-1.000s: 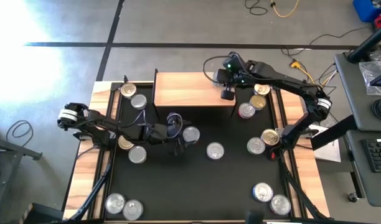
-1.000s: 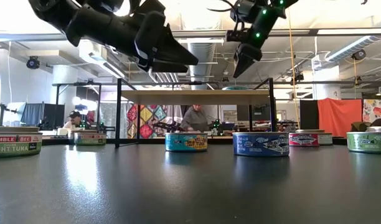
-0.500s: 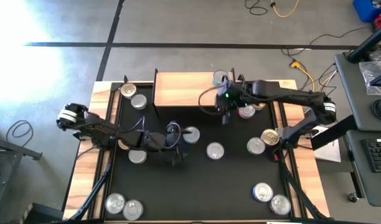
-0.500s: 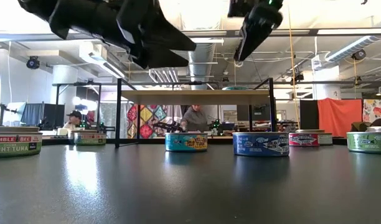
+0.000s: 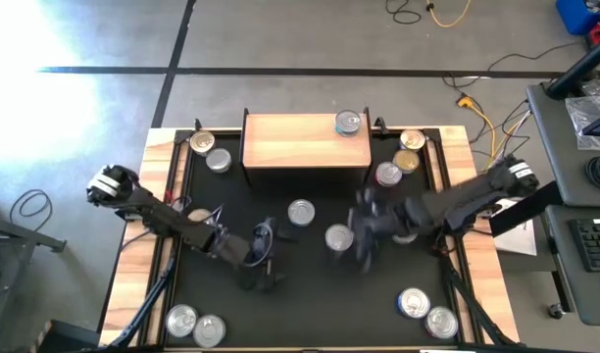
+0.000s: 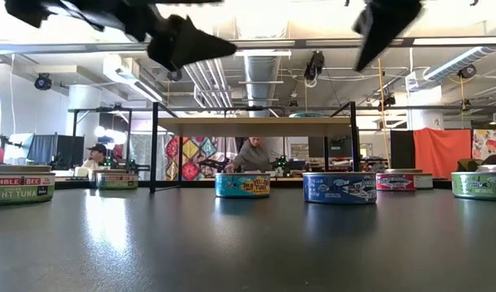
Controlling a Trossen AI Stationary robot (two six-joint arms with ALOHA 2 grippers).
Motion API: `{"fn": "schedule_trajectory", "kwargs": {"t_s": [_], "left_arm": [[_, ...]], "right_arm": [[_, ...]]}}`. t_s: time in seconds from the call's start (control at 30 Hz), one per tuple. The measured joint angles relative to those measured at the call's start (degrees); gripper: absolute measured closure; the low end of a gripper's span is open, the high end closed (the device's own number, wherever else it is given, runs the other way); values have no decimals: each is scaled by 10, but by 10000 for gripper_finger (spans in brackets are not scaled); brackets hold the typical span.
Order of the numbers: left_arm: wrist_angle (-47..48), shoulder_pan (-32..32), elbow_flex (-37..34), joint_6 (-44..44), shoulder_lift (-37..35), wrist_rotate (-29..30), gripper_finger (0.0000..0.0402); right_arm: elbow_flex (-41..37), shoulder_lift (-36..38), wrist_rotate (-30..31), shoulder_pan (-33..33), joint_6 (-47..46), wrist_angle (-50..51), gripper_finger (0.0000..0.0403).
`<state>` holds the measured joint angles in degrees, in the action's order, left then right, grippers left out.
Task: Stack canned seafood by type on shelf
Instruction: Stack the light blue tuna can on top of the light blue tuna can on the shelf
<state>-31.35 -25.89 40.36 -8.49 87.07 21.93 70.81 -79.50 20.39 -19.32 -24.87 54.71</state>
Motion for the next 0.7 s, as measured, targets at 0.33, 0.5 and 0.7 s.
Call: {"fn": "schedule_trajectory", "kwargs": {"t_s": [0.33, 0.5, 0.7], "left_arm": [[47, -121, 0, -31, 0, 41, 2], [166, -176, -1, -121, -19, 62, 2], [307, -231, -1, -198, -69, 132, 2]], "right_arm": [[-58, -93, 21, -170, -254, -174, 390], [-3, -165, 23, -179, -280, -182, 390], [86, -251, 45, -174, -216, -181, 390]]}}
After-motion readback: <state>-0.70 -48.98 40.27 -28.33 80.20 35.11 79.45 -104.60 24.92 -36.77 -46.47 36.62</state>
